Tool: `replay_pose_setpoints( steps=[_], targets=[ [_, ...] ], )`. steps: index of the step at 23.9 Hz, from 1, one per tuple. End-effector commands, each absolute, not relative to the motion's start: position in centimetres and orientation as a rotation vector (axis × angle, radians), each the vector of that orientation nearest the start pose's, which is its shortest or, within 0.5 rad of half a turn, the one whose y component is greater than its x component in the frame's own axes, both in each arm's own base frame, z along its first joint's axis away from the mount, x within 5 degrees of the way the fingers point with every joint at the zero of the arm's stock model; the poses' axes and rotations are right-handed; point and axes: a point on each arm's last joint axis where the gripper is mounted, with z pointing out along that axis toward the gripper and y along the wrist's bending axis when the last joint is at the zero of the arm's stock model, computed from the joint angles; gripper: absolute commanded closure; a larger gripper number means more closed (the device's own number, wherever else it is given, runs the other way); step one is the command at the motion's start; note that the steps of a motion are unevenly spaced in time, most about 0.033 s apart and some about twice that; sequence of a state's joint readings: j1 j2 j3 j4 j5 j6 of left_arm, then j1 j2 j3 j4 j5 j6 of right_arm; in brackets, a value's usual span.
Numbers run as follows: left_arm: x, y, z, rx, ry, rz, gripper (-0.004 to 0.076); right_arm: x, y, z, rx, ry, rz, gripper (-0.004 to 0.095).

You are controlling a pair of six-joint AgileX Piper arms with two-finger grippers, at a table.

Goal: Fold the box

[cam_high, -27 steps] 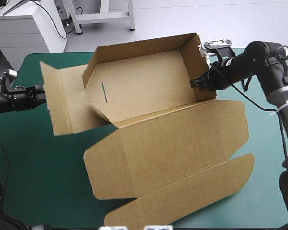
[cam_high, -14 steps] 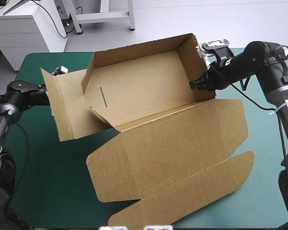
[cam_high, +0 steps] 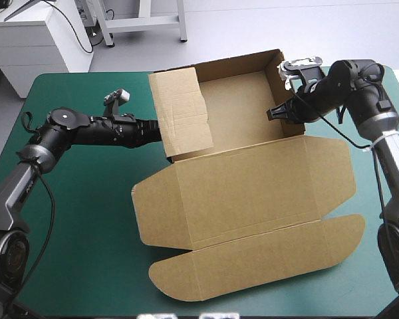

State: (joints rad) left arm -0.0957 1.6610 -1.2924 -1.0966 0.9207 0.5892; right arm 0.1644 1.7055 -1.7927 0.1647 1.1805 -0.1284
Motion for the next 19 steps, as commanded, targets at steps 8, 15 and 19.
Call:
replay_pose_setpoints(
  steps=[8,15,19],
  targets=[
    [33.5,-11.2,34.4,0.143,2.194,-1.229,0.0732,35.7,6.8,41.4,-0.272,2.414,0.216,0.0908],
    [32.8,-11.0,36.1,0.139,2.133,-1.216,0.0732,36.2,6.6,40.8,-0.268,2.431,0.176,0.0908],
    [32.9,-11.0,36.1,0.132,2.129,-1.222,0.0732,36.5,6.6,40.3,-0.271,2.45,0.165,0.0908]
  ],
)
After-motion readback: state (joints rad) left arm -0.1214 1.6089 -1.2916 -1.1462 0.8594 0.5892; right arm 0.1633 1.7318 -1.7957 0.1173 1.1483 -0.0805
